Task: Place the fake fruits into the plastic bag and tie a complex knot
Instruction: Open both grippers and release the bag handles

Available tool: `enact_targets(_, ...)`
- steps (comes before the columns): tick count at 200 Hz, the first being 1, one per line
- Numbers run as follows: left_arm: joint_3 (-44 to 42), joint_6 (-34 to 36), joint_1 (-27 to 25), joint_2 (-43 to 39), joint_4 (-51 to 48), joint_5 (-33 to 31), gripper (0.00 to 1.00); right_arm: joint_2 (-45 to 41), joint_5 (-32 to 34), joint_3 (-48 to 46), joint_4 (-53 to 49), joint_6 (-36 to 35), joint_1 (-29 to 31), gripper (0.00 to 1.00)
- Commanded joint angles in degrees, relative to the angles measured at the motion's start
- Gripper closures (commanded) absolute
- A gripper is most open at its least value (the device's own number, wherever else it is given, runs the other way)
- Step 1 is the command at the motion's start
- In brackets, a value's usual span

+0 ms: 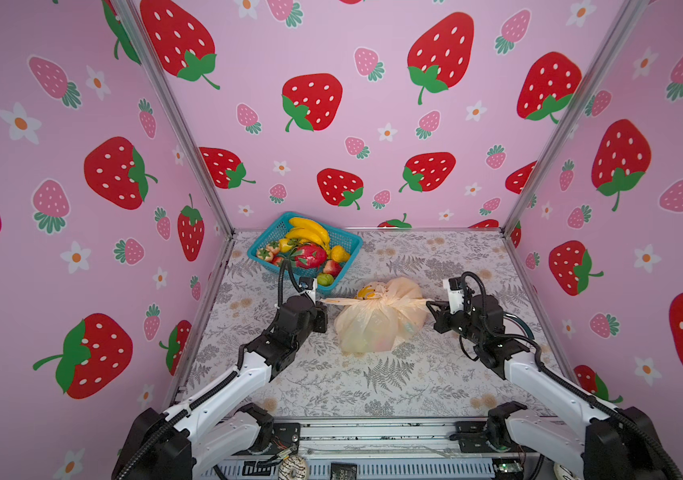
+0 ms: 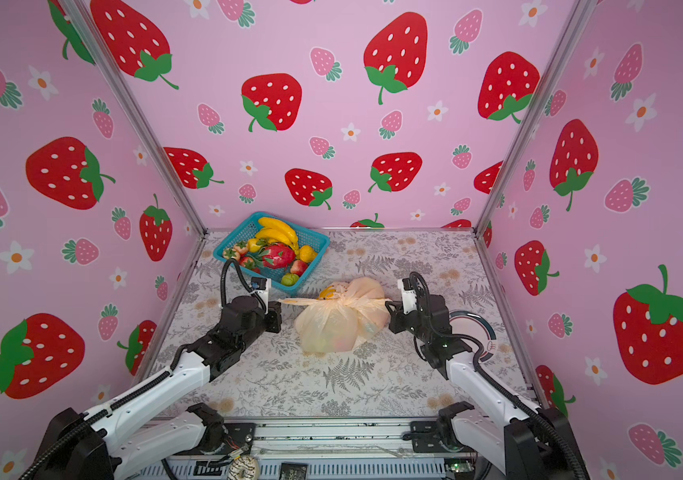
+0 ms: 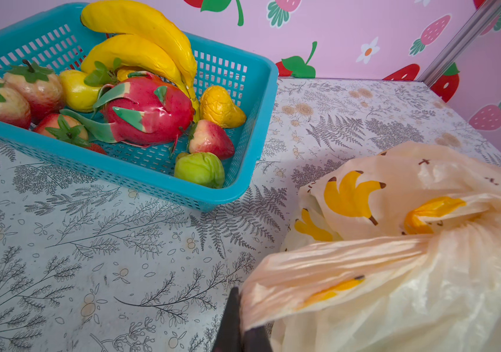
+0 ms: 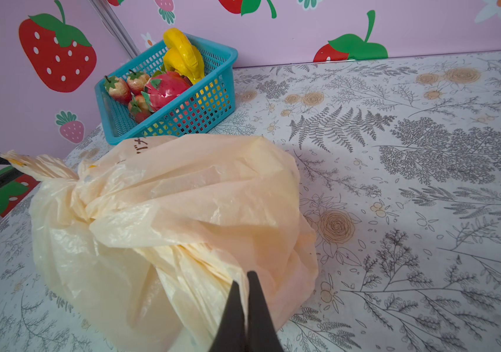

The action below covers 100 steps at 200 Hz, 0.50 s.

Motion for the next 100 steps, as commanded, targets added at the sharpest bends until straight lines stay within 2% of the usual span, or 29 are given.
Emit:
enact_targets(1,-0.8,-0.7,2.5,-0.6,-2.9,-13.7,1.00,0.3,9.0,-2.5,-3.5,0.7,-3.7,1.00)
enact_targets(38,-2.6,-1.9,6.1,1.2,-1.4,-12.9,1.00,0.3,6.7,-4.9,-2.2,3.1,-7.2,1.00)
enact_targets(46,-2.6,-3.0,7.1,2.1,-1.4,-10.9,1.00,0.5,5.9,-5.9,-1.2,3.8,-7.7,1.00)
enact_targets(72,-2.7,-4.8,7.2,4.5,0.3,-8.4,1.00,1.6,3.8,-6.4,0.0,4.8,-8.2,1.00)
enact_targets(100,-2.3,-6.0,7.1,2.6,-0.3,-7.6,1.00,-0.5,3.0,-4.8,-2.1,4.9,-8.2,1.00)
